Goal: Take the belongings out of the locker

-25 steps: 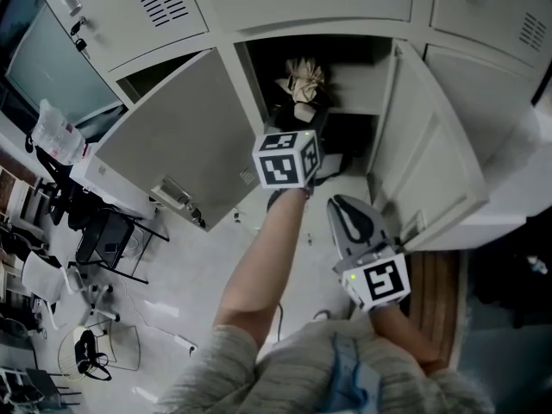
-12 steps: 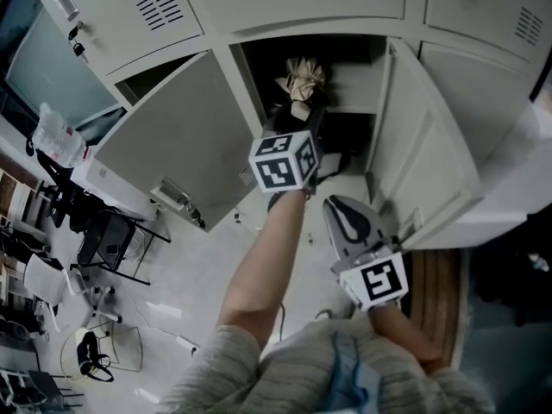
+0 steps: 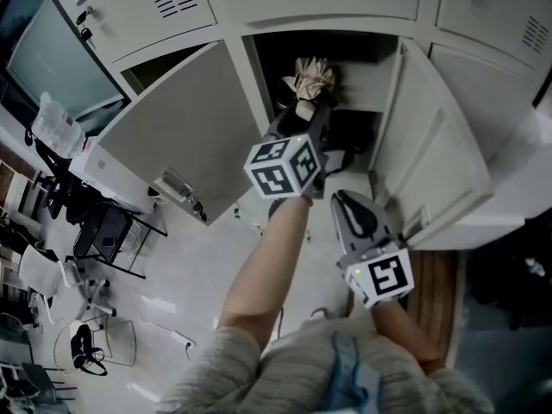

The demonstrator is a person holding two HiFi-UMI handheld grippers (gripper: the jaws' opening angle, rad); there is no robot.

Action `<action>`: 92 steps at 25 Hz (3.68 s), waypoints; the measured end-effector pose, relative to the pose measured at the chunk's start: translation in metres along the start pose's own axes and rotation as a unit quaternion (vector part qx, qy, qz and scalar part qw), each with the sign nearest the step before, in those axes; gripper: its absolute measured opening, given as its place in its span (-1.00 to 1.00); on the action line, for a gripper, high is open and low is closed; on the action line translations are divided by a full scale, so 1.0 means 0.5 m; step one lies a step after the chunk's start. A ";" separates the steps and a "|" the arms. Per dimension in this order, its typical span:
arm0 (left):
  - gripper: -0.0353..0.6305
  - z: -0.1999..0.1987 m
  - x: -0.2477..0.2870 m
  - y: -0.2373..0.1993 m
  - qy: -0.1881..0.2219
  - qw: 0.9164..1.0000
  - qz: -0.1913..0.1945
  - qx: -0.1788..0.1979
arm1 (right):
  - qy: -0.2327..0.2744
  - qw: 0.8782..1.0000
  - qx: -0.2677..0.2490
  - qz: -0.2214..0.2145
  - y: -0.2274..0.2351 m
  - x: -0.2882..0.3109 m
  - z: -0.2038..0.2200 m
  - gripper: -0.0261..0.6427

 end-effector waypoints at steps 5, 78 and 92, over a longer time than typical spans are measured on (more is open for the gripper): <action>-0.19 0.023 -0.005 -0.005 0.010 1.000 -0.002 -0.024 | 0.002 1.000 -0.002 0.000 -0.001 0.000 0.000 -0.90; -0.25 0.107 -0.108 -0.075 -0.044 0.990 0.110 0.072 | -0.160 0.962 0.217 0.041 0.085 0.366 -0.007 -0.15; -0.26 0.087 -0.123 -0.035 -0.030 0.982 0.118 0.141 | -0.076 0.969 0.229 0.047 0.078 0.317 -0.024 -0.34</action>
Point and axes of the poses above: the fingertips, and each gripper's own axes: x forward along the fingers, y to its right, z out of its underside, the point moved 6 cm from there along -x, backward along the fingers, and after that the axes turned 9 degrees about z, right-handed, at the moved point
